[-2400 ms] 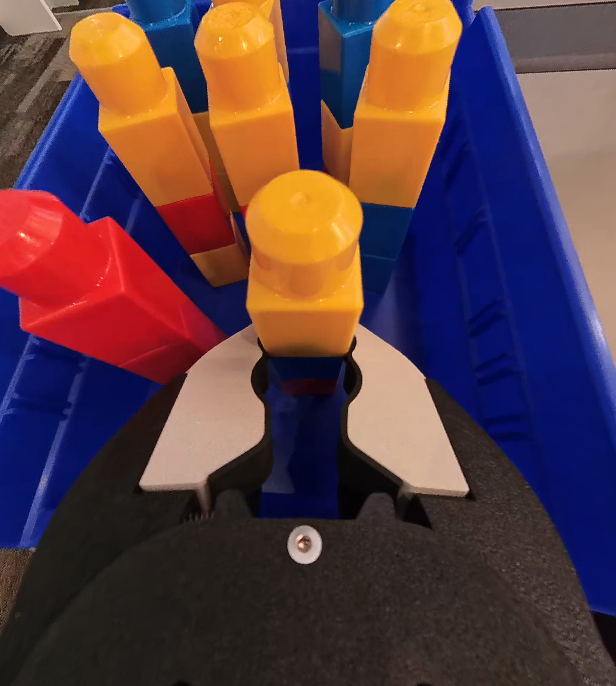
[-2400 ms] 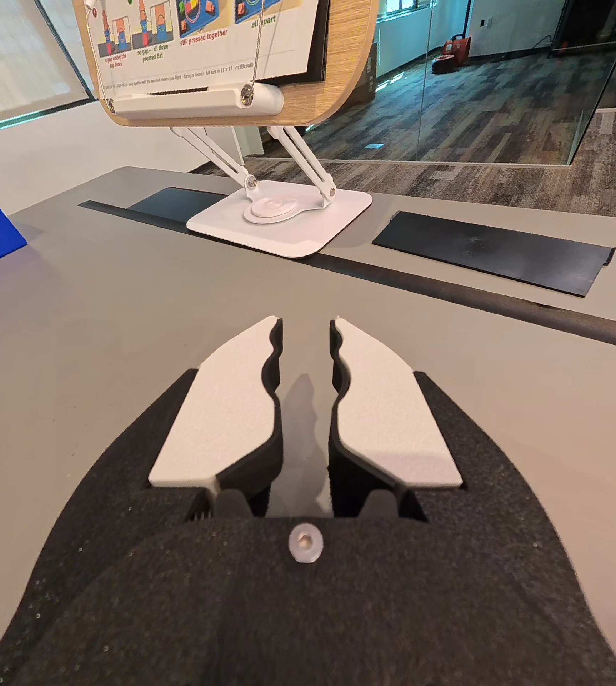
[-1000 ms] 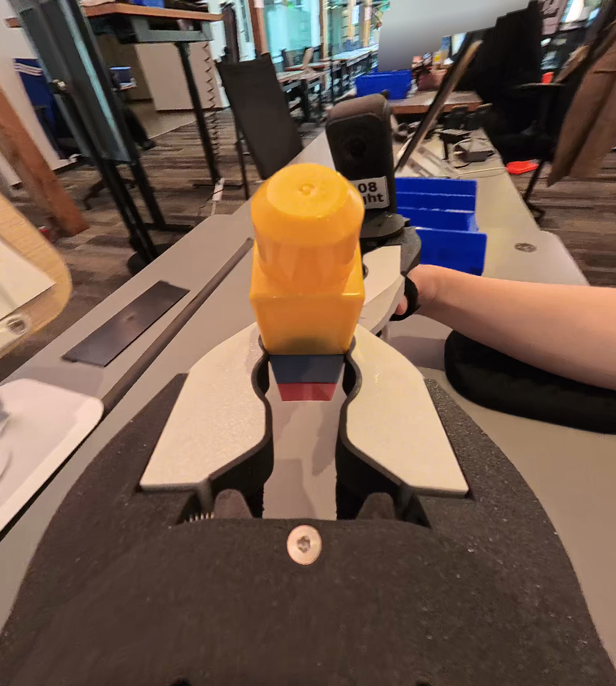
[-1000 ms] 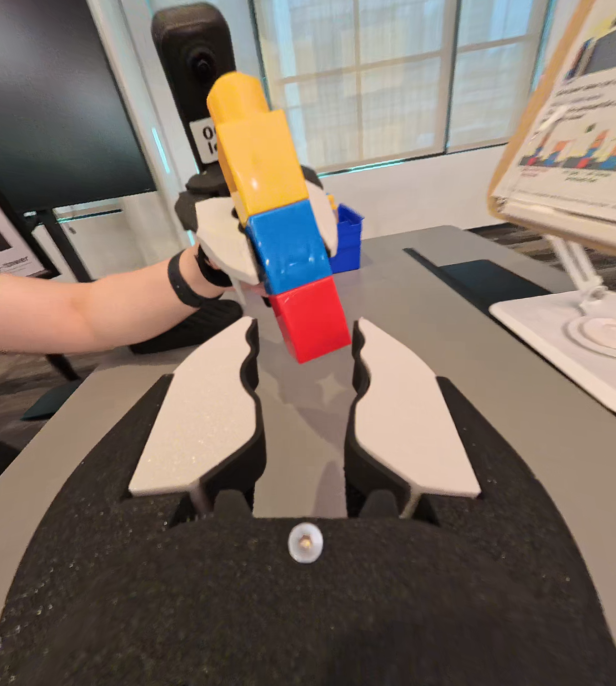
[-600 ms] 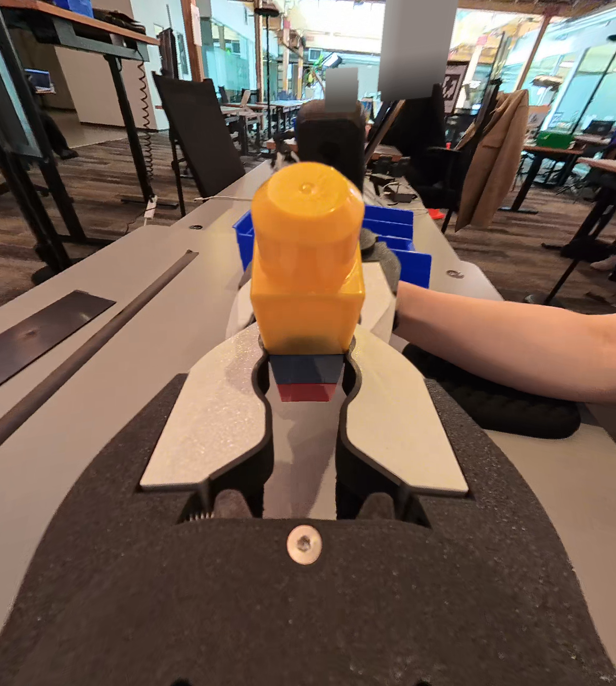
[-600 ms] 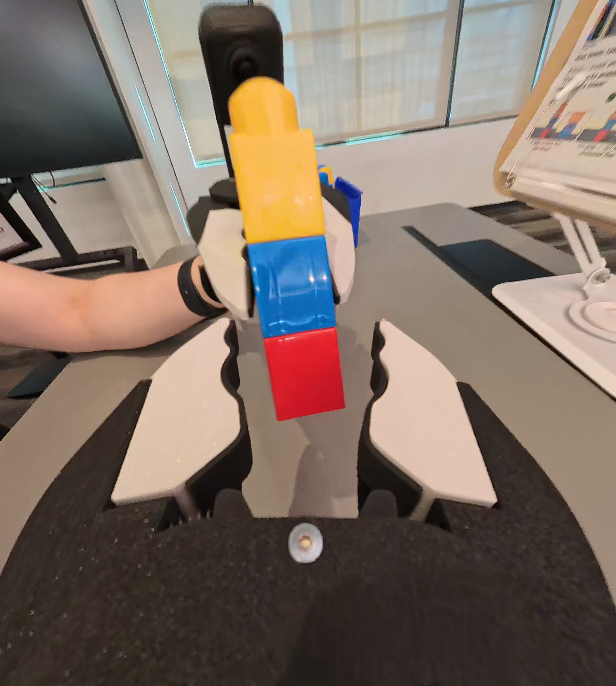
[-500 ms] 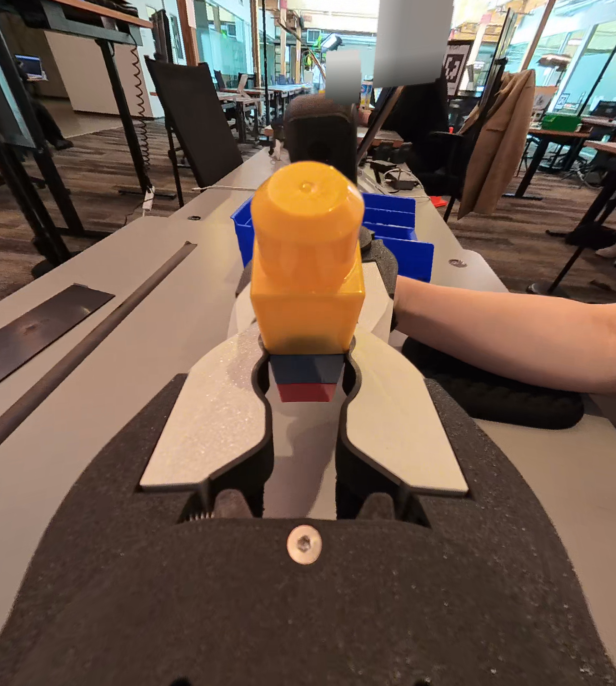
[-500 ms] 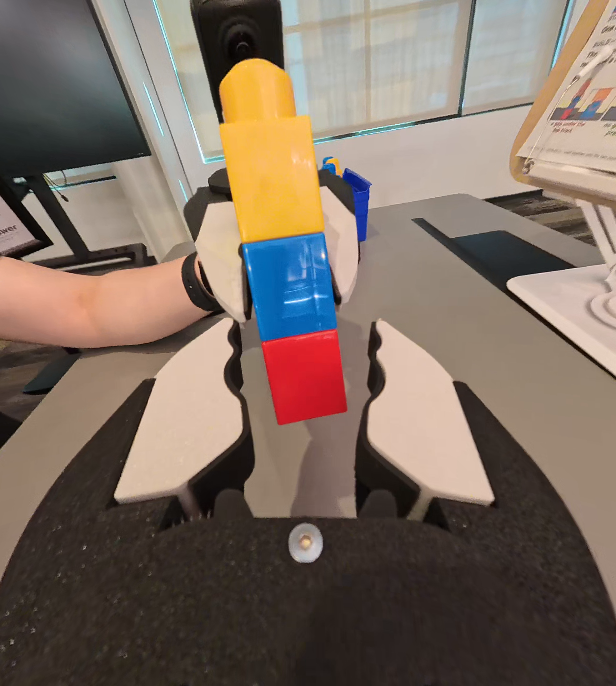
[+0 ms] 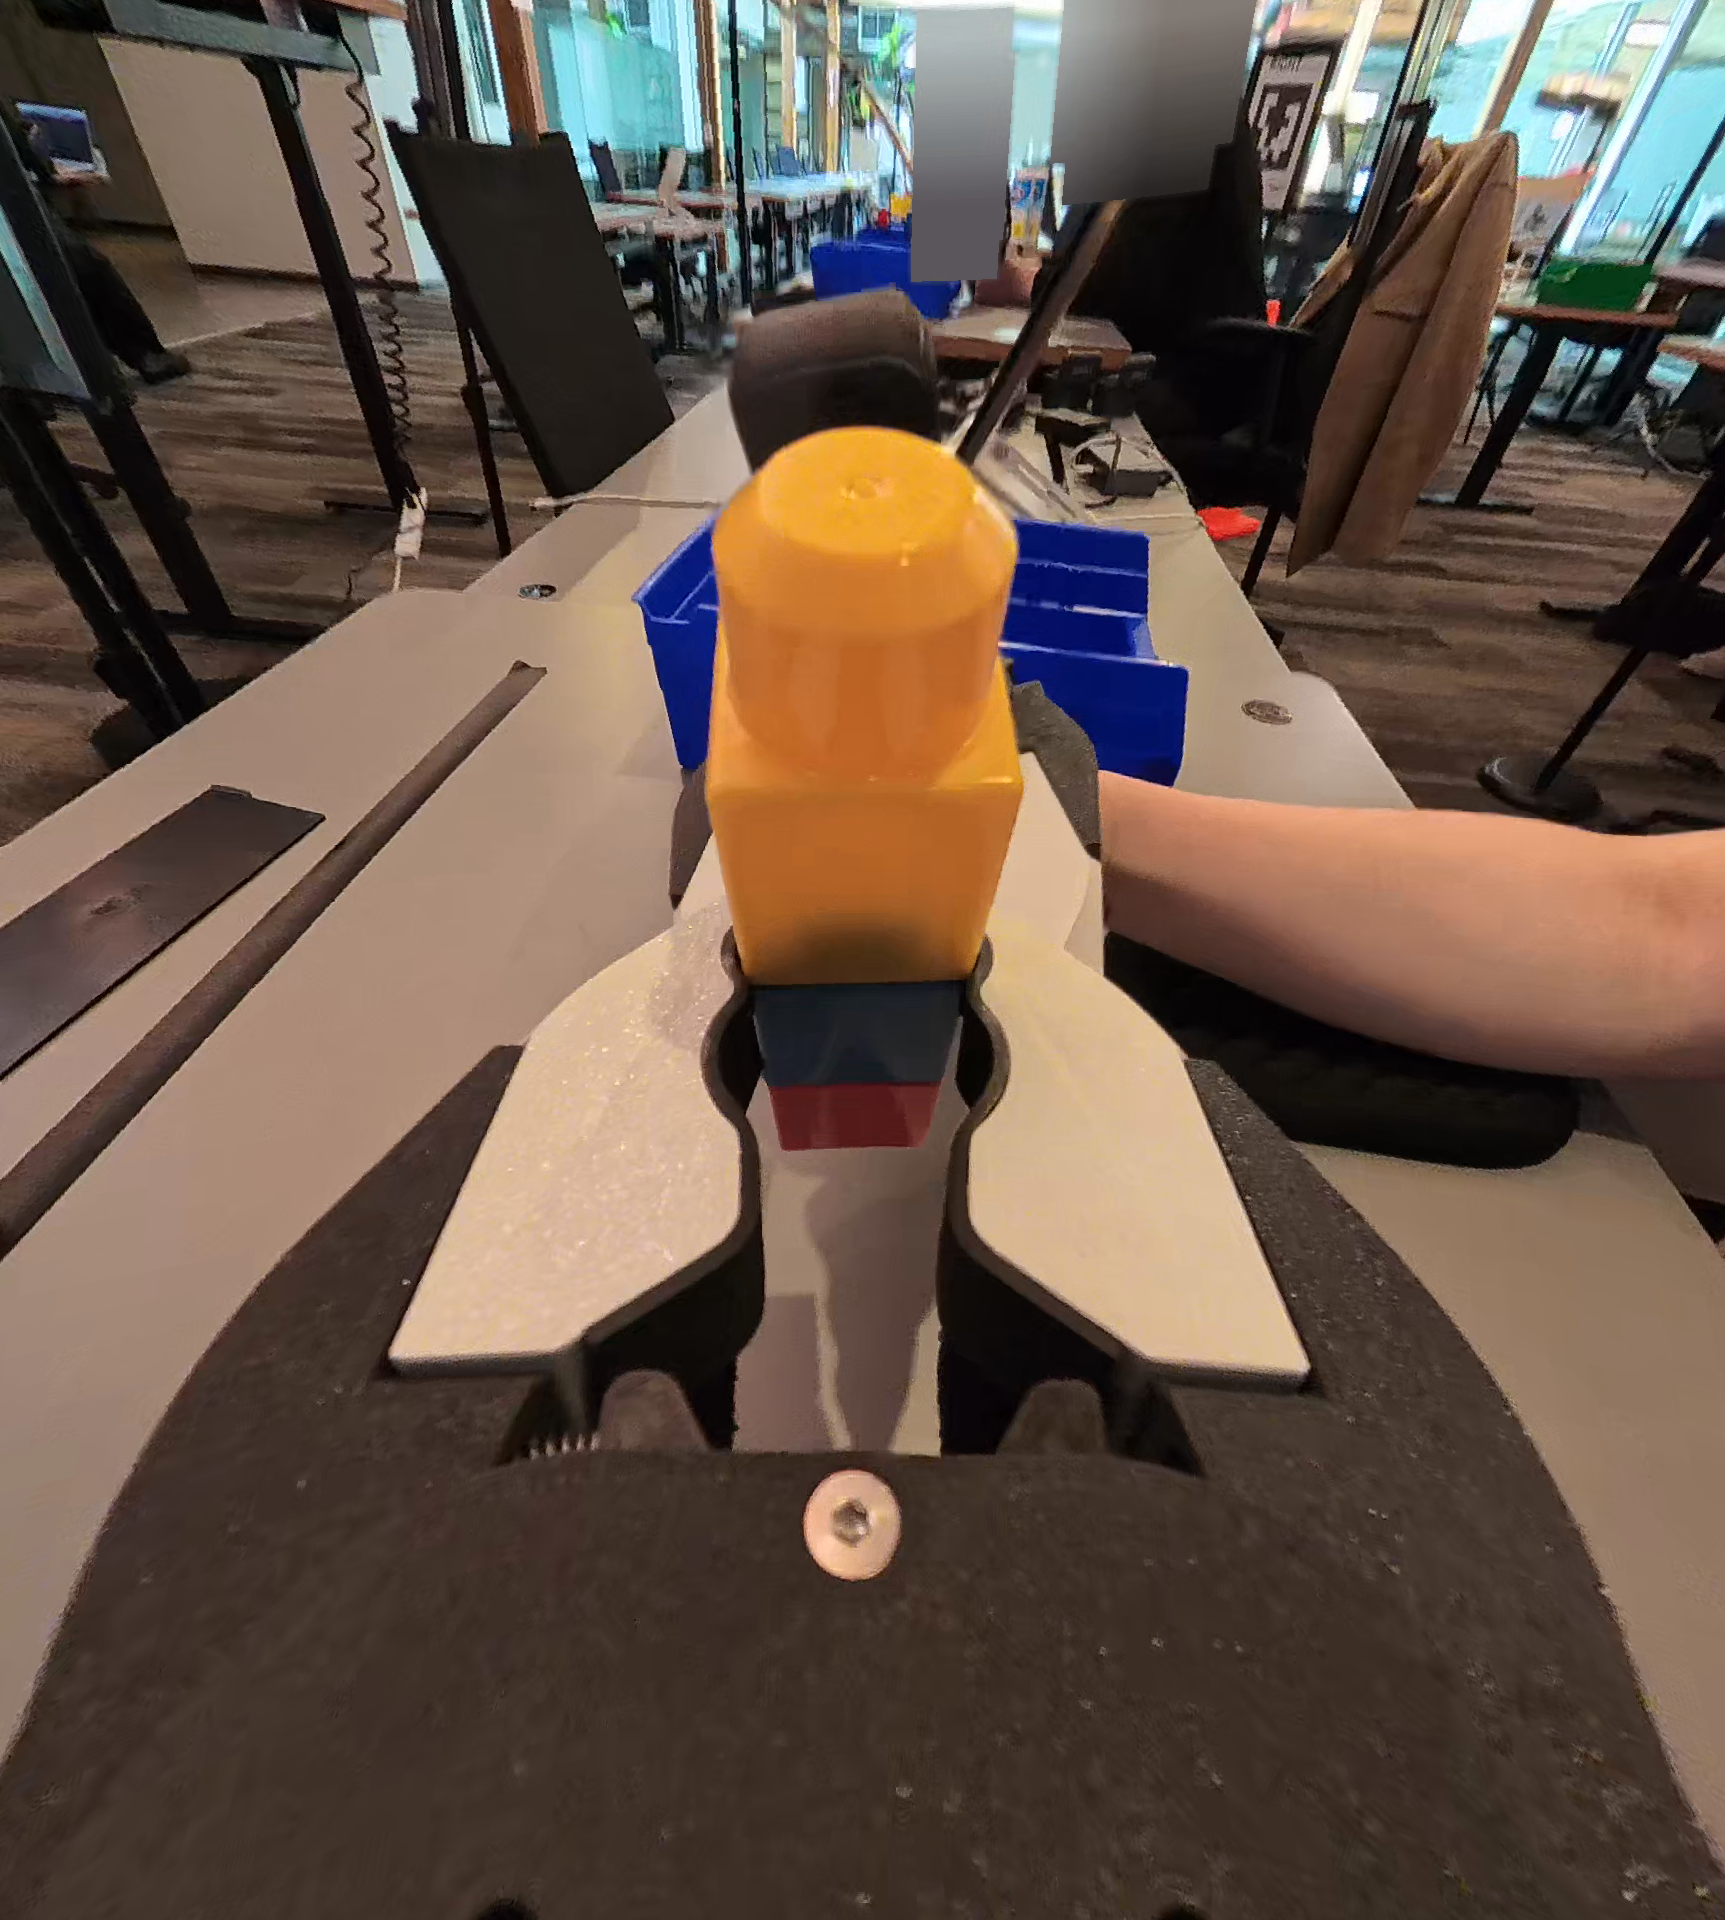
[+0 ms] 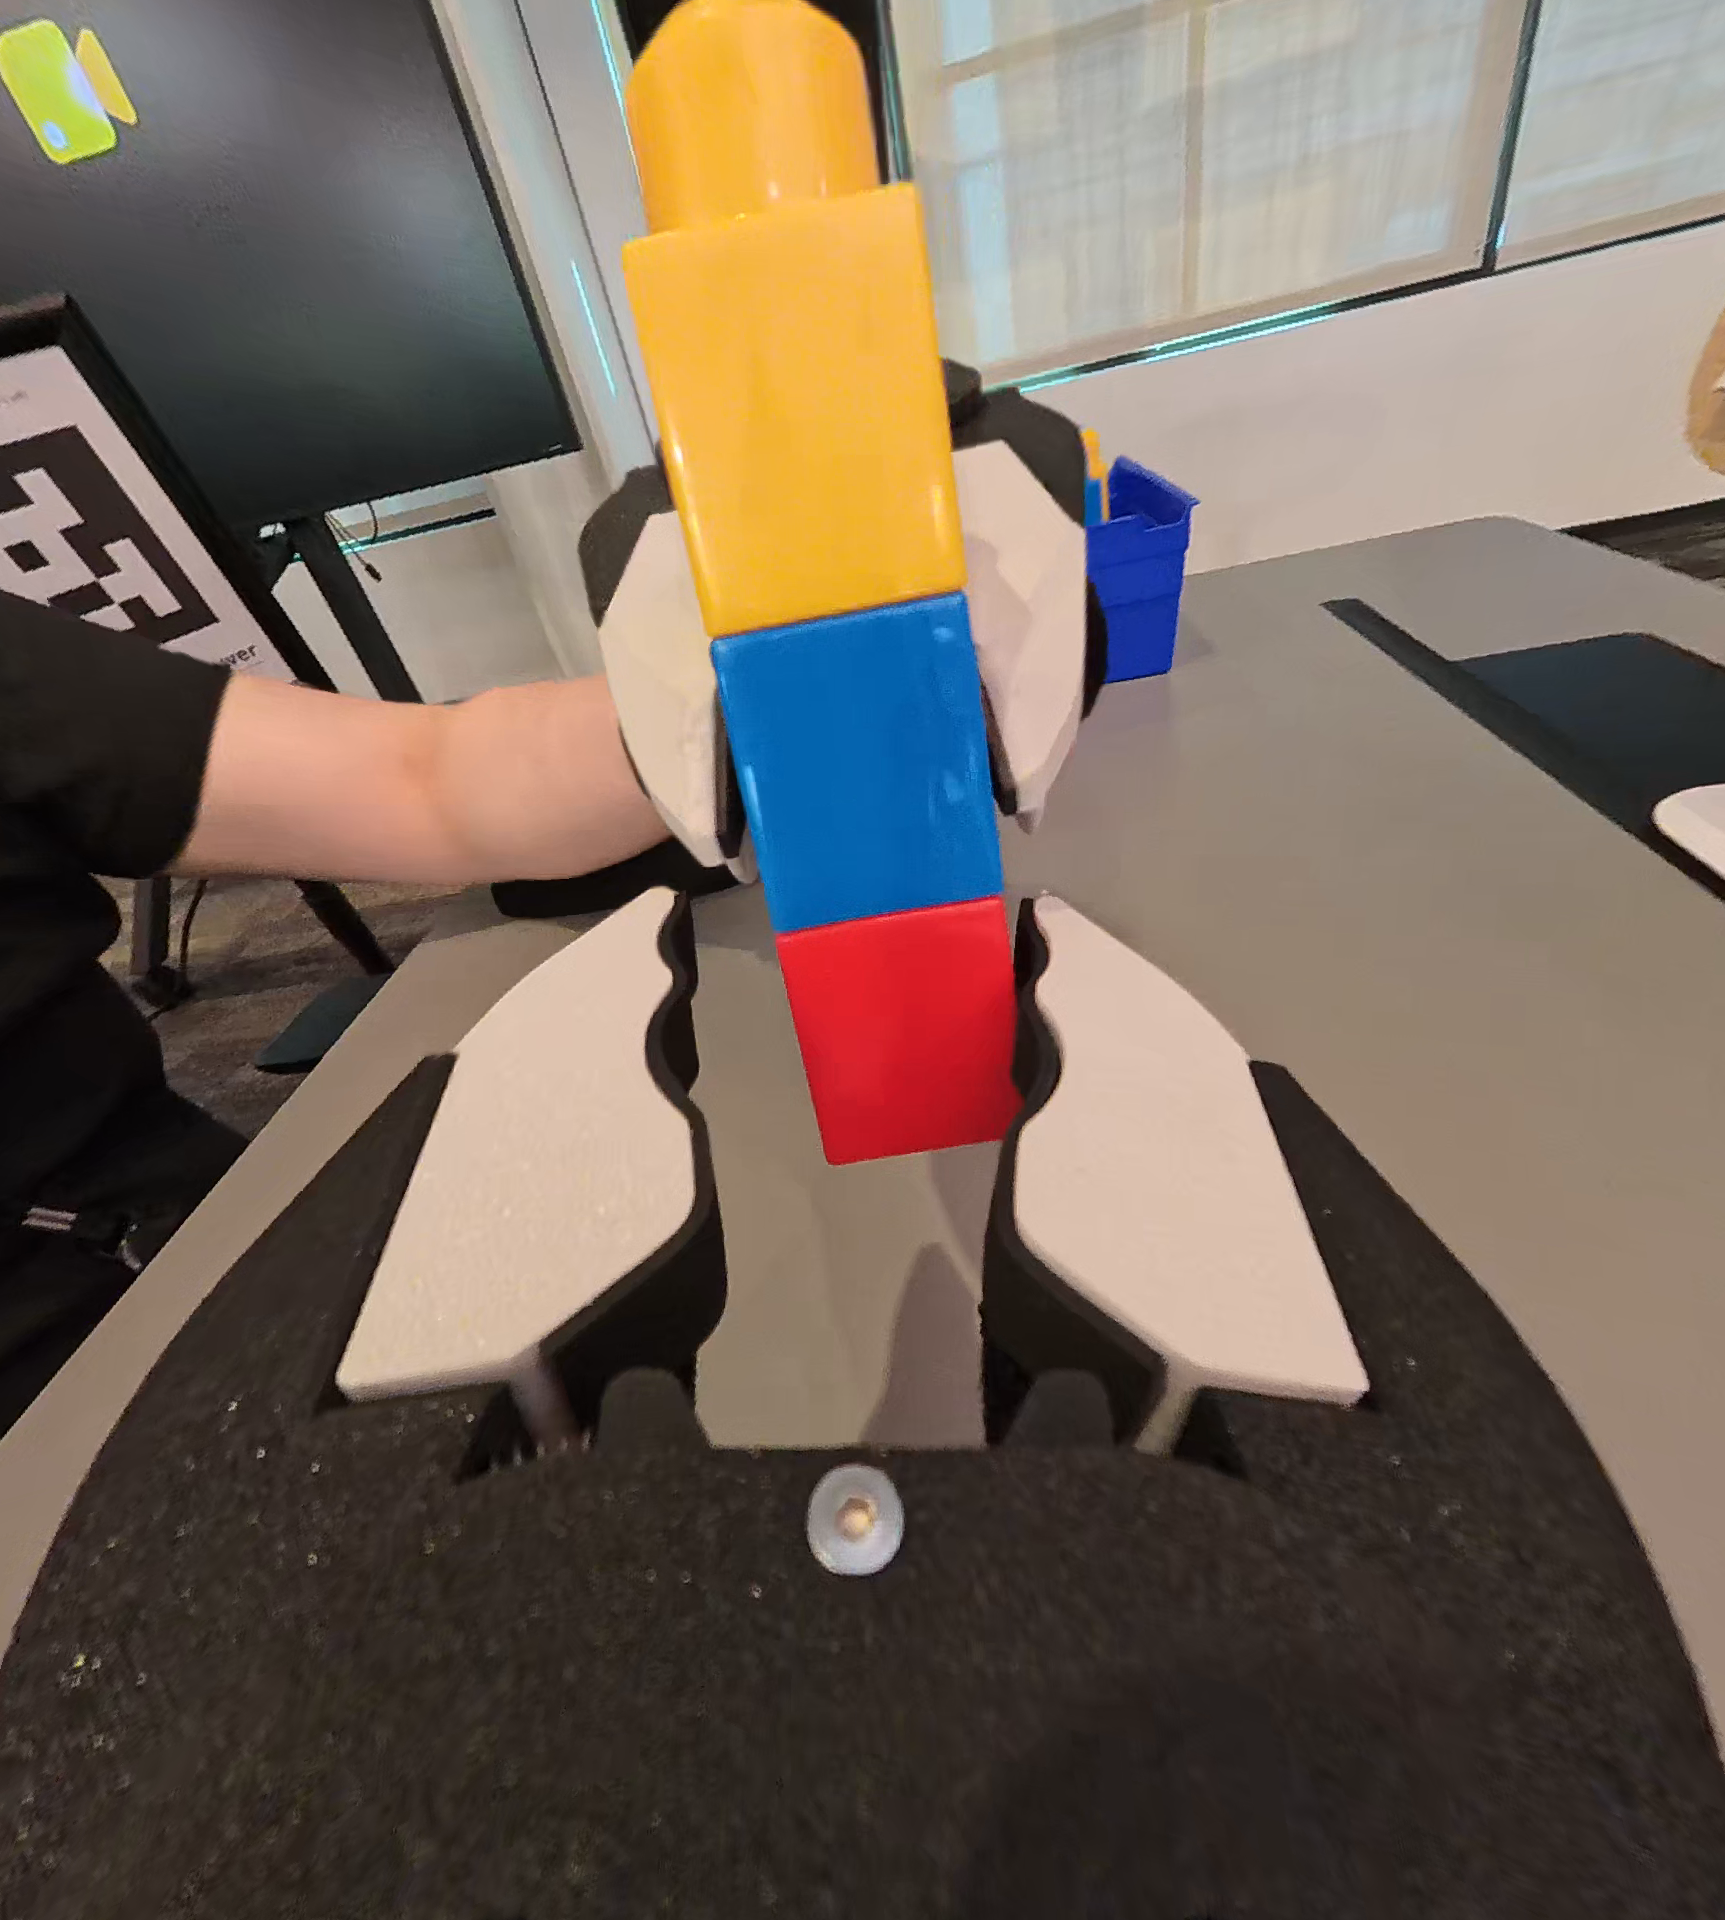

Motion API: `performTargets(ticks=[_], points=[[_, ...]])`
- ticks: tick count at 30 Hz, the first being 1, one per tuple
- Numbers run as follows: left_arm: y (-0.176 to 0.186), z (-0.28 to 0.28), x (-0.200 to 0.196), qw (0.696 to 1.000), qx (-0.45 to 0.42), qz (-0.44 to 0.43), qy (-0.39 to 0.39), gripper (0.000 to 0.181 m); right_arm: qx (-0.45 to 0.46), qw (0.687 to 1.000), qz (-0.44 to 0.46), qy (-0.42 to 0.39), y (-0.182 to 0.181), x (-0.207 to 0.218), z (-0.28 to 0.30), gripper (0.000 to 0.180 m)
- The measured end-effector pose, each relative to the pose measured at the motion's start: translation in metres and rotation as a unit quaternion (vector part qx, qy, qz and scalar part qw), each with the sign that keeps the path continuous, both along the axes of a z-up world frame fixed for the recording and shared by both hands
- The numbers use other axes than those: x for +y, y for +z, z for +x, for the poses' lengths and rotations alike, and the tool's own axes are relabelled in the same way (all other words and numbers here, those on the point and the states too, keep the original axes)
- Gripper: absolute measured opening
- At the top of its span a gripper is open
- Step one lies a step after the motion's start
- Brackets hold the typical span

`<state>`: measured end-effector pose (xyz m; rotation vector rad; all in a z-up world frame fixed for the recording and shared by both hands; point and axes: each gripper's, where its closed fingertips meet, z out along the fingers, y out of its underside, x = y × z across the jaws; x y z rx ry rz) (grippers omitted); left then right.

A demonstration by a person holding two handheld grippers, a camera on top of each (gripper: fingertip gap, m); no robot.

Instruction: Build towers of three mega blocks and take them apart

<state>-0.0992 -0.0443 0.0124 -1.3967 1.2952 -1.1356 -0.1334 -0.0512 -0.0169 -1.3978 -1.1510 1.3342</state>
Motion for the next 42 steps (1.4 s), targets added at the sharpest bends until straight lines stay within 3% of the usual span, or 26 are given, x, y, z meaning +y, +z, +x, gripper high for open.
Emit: performTargets(ticks=[11, 19, 21, 28, 38, 42], points=[[-0.018, -0.015, -0.001, 0.995, -0.074, -0.060, -0.003, 0.035, -0.037, 0.999, -0.026, 0.007, -0.030, -0.003, -0.020, 0.053], [-0.020, -0.019, 0.000, 0.993, -0.085, -0.081, -0.004, 0.036, -0.039, 0.999, -0.035, 0.011, -0.034, -0.003, -0.024, 0.048], [-0.019, -0.018, -0.001, 0.993, -0.083, -0.083, -0.010, 0.036, -0.048, 0.998, -0.032, 0.009, -0.036, -0.001, -0.023, 0.037], [-0.018, -0.023, 0.000, 0.991, -0.089, -0.102, -0.018, 0.036, -0.060, 0.998, -0.033, 0.008, -0.035, -0.001, -0.022, 0.036], [-0.010, -0.023, 0.002, 0.990, -0.097, -0.105, 0.002, 0.060, -0.058, 0.997, -0.046, 0.005, -0.027, 0.000, -0.017, 0.035], [-0.013, -0.019, 0.001, 0.990, -0.095, -0.106, 0.005, 0.055, -0.075, 0.996, -0.039, 0.012, -0.032, -0.003, -0.021, 0.035]])
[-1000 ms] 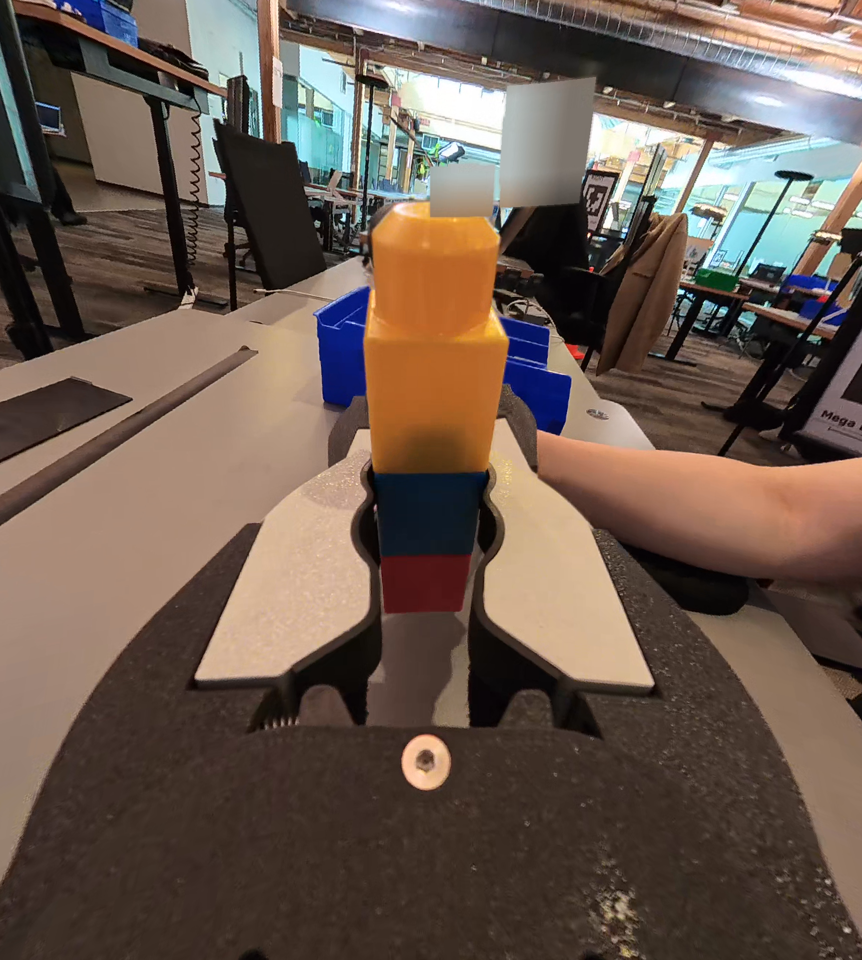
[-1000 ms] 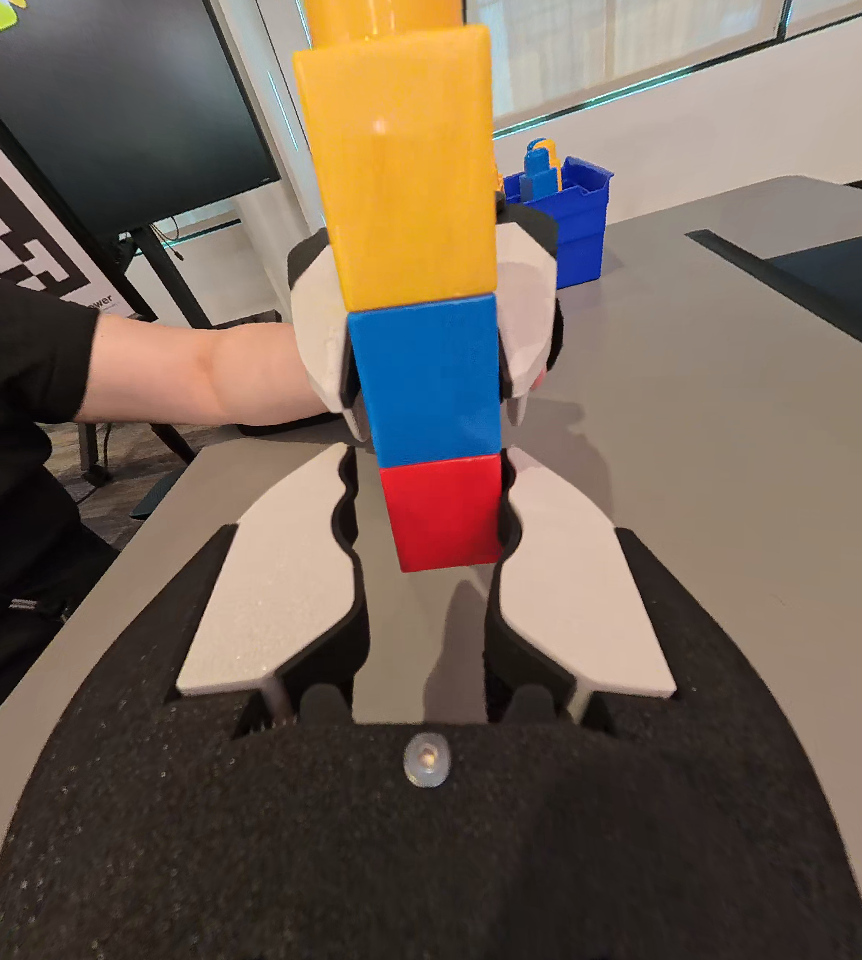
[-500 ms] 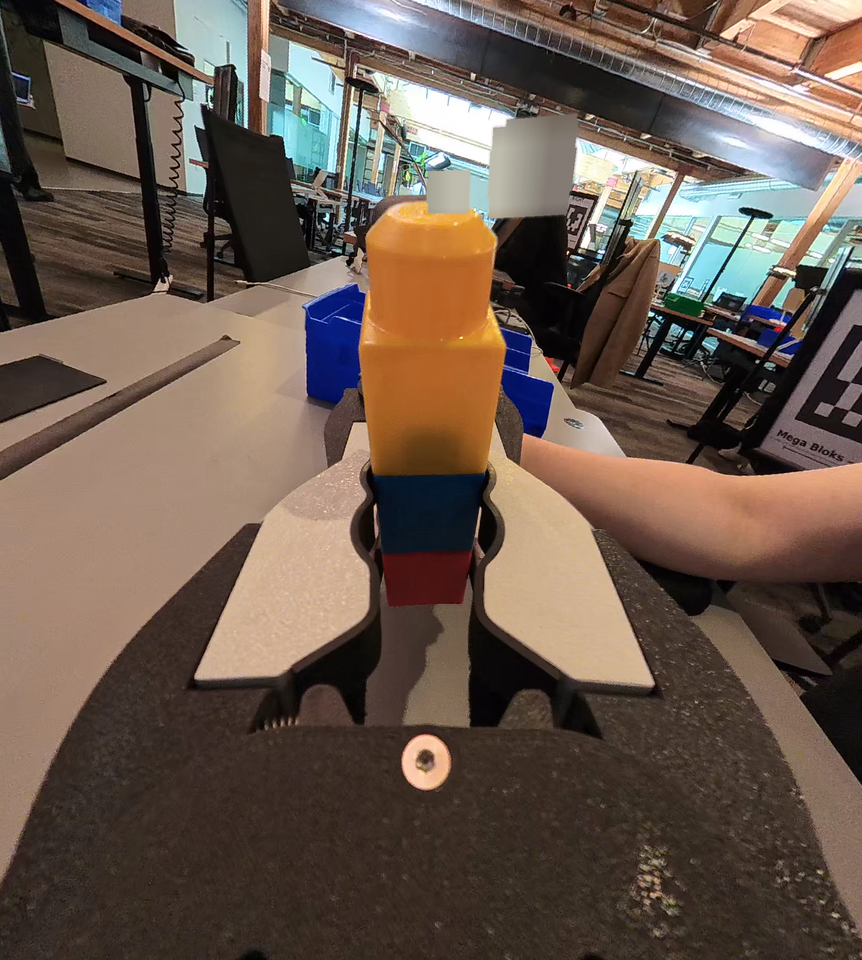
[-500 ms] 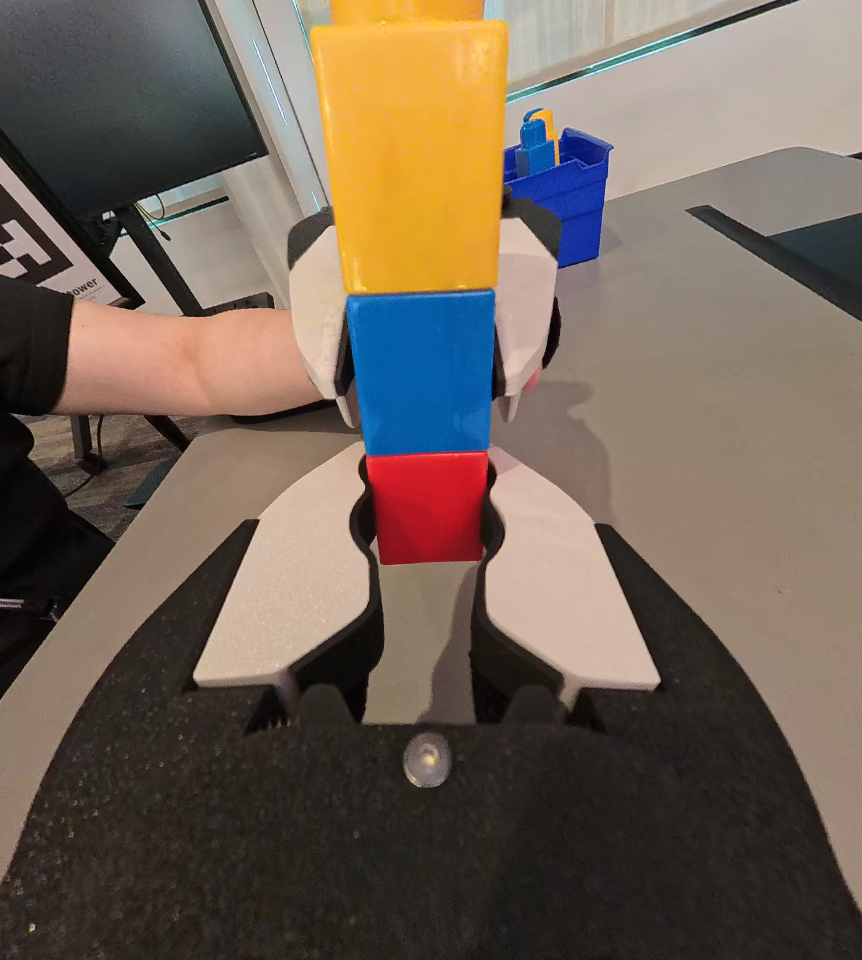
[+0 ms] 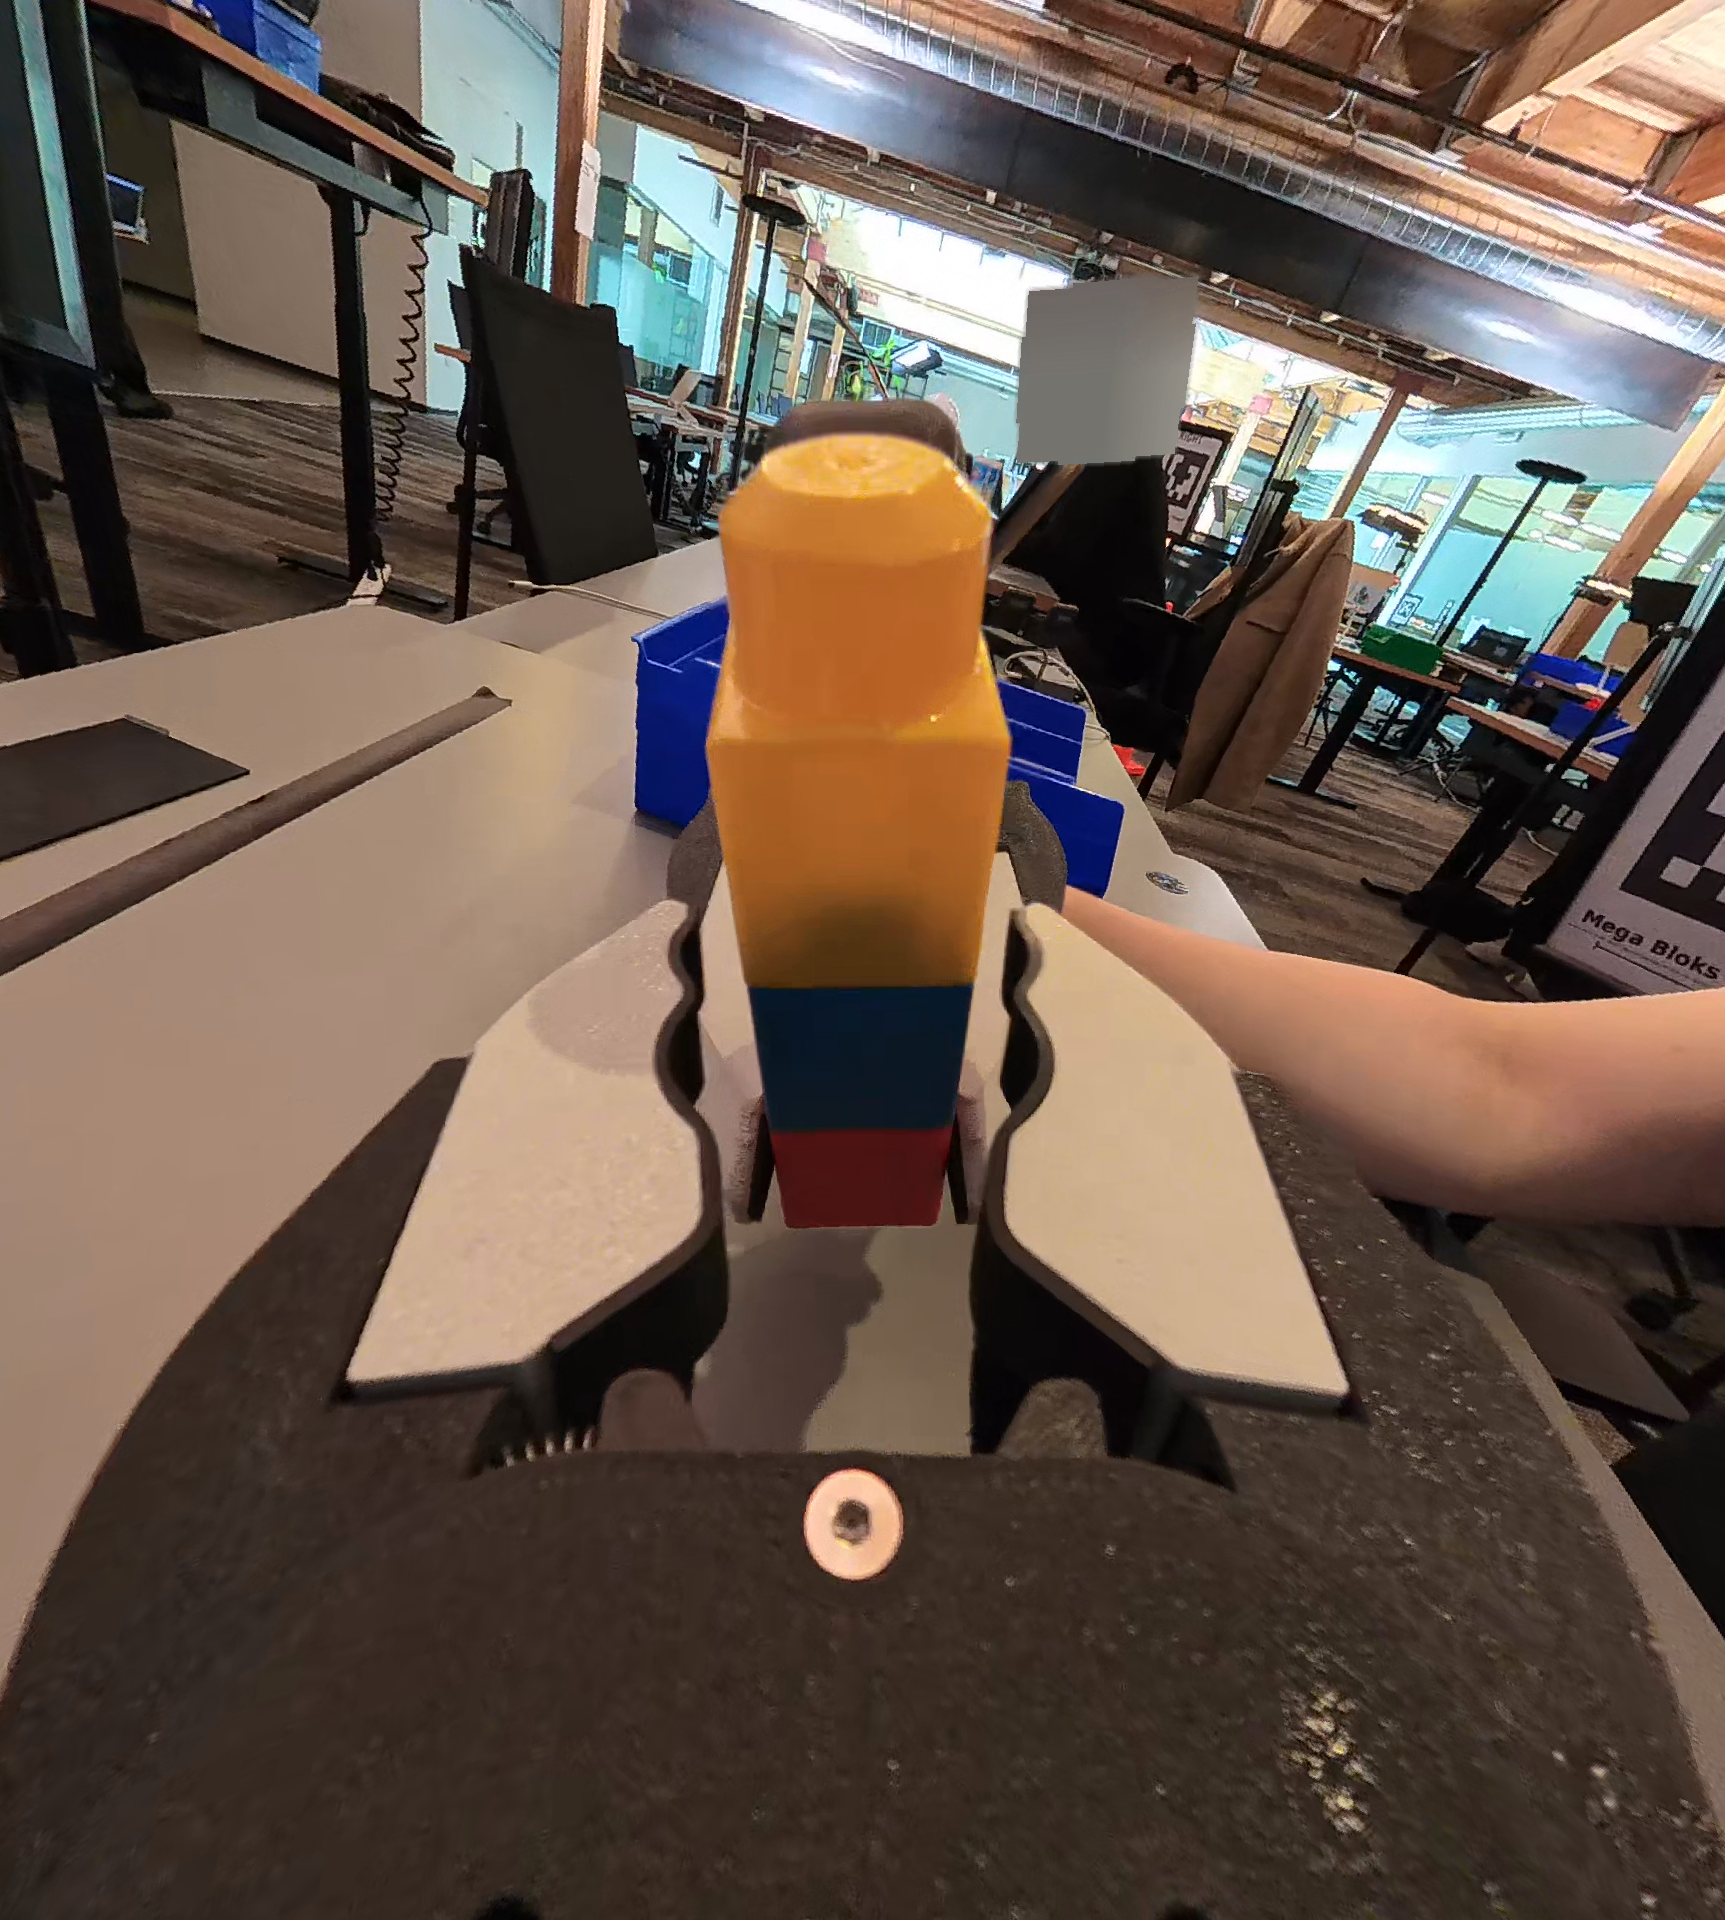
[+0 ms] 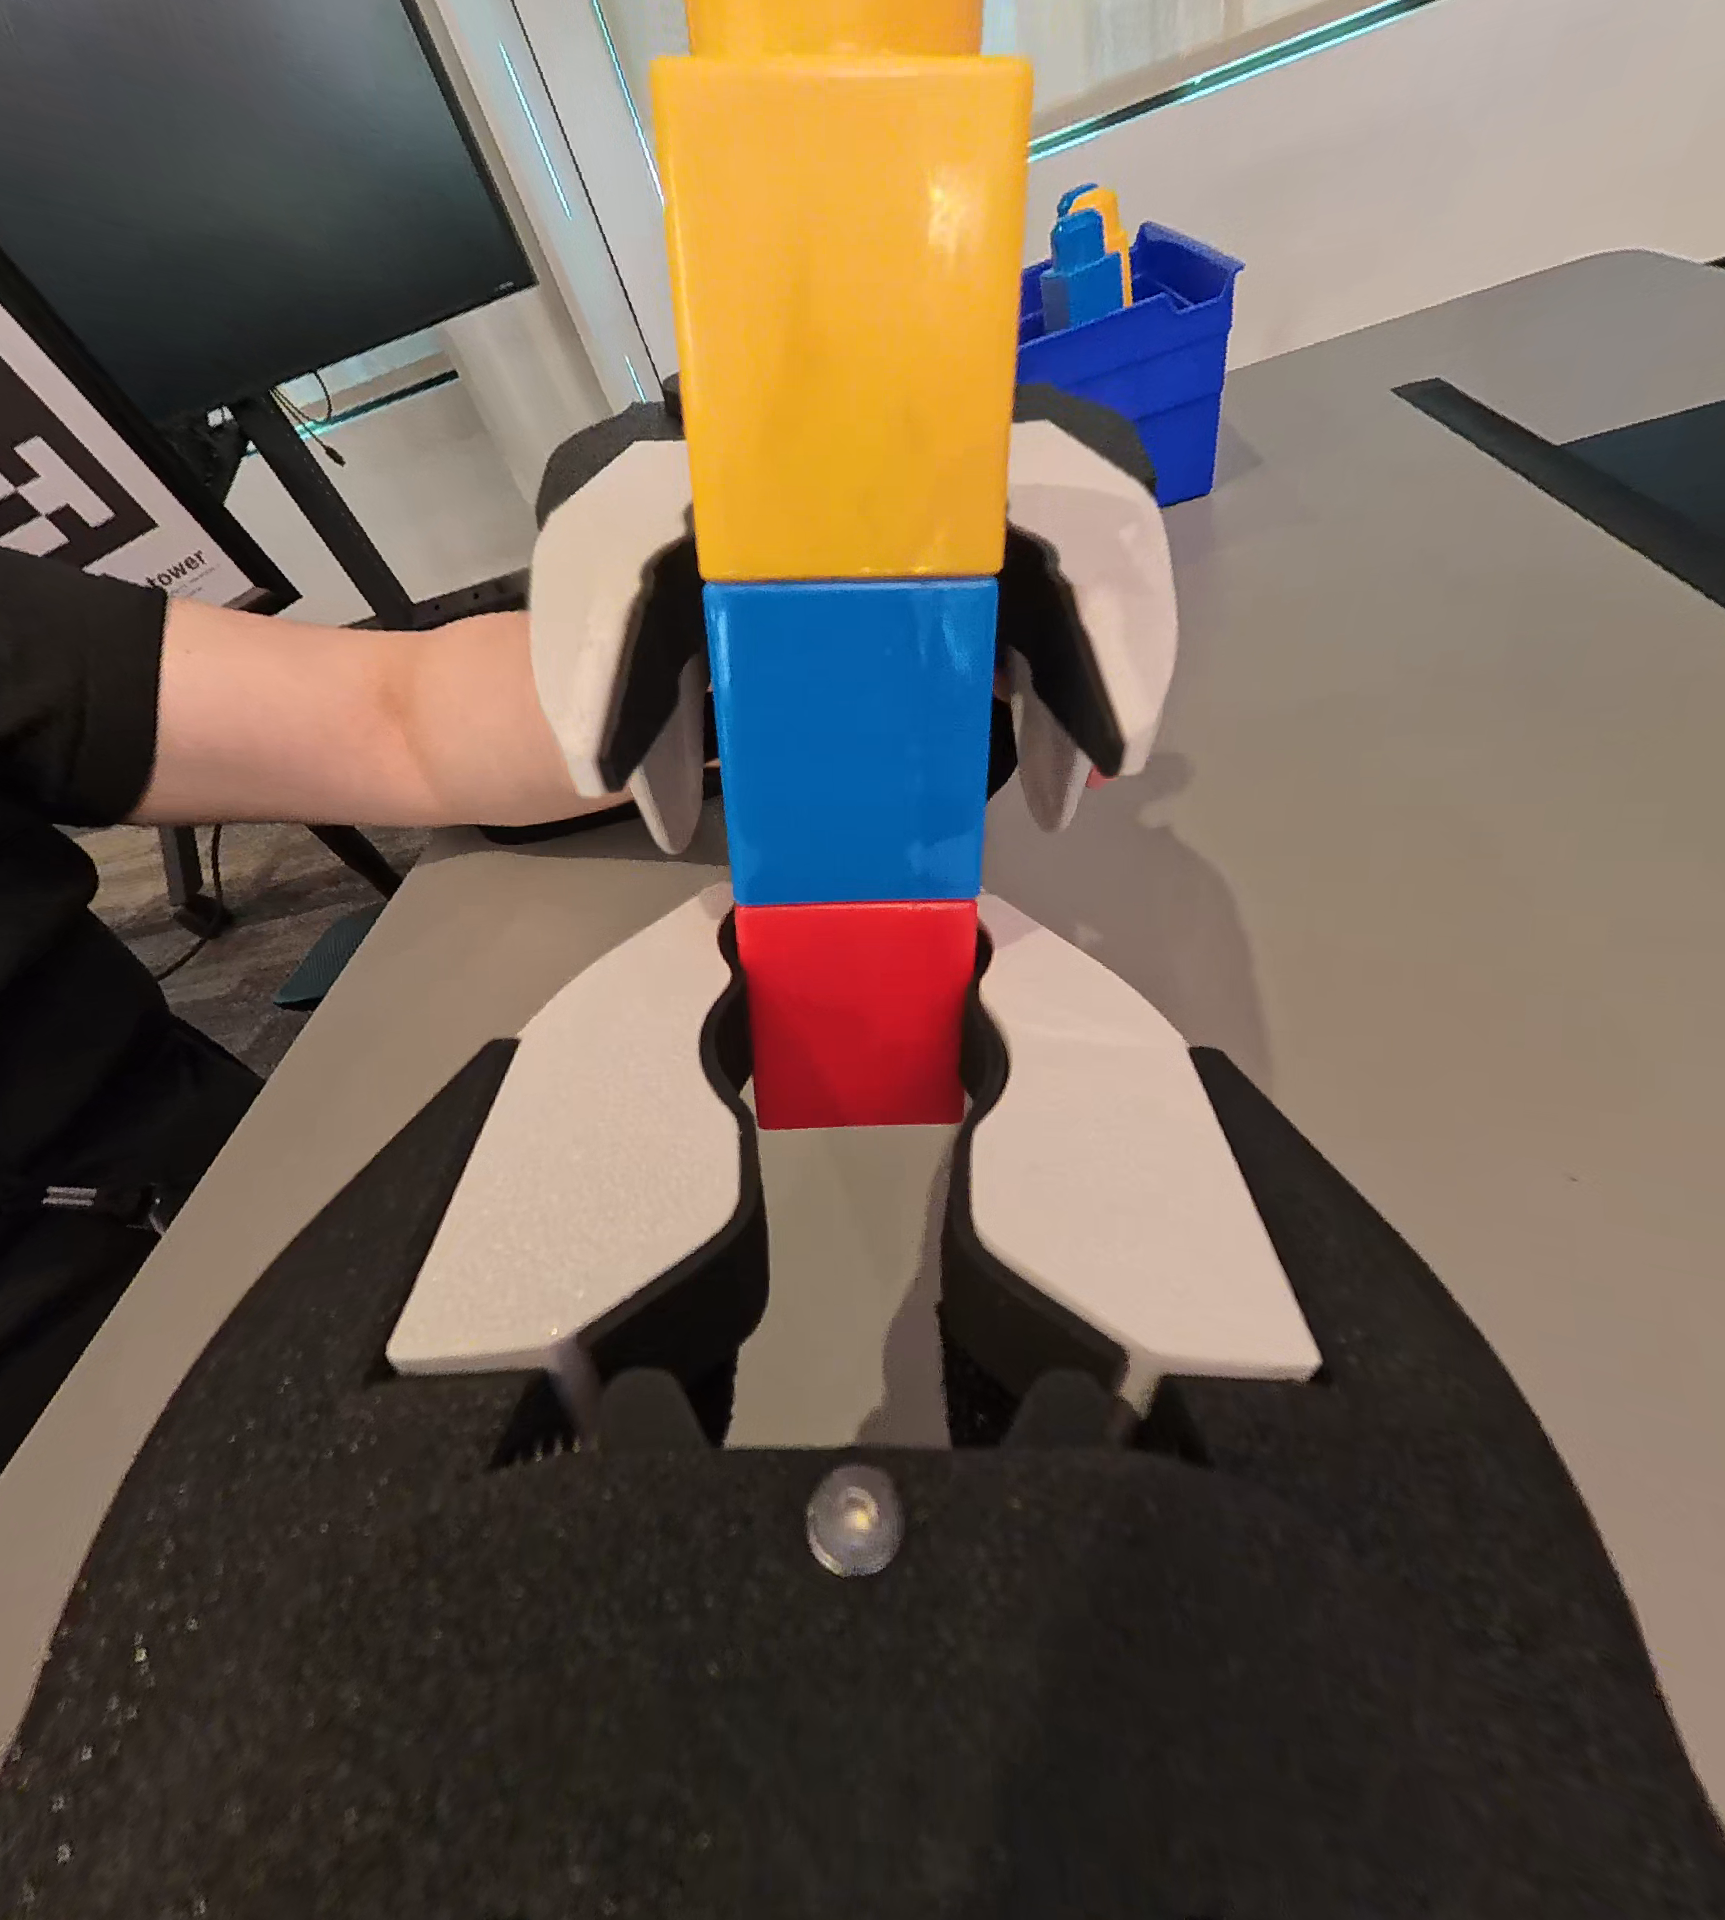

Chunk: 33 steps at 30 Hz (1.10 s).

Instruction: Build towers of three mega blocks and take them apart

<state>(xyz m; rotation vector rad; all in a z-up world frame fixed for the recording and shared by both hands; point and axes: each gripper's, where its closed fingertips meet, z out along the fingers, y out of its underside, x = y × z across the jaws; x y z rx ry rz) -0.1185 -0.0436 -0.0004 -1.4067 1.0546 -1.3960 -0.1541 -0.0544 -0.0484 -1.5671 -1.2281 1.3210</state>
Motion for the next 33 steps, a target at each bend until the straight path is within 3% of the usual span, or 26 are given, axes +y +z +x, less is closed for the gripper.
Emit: performTargets(ticks=[2, 15, 18, 21, 33], points=[[0.001, -0.001, -0.001, 1.000, -0.010, -0.006, -0.008, 0.037, -0.005, 1.000, 0.000, 0.003, -0.001, -0.001, -0.001, 0.035], [0.008, -0.003, -0.001, 1.000, -0.017, -0.015, -0.011, 0.036, 0.016, 1.000, -0.002, 0.004, 0.005, -0.002, -0.002, 0.036], [0.012, -0.006, 0.000, 1.000, -0.027, -0.012, -0.005, 0.036, 0.006, 1.000, 0.000, -0.005, 0.001, 0.001, -0.001, 0.043], [0.013, -0.008, 0.002, 0.999, -0.030, -0.016, -0.005, 0.036, 0.013, 1.000, -0.003, 0.003, 0.003, -0.002, -0.002, 0.036], [0.006, -0.006, 0.005, 1.000, -0.018, -0.020, 0.008, 0.037, 0.005, 1.000, 0.007, -0.017, 0.004, 0.004, -0.001, 0.035]])
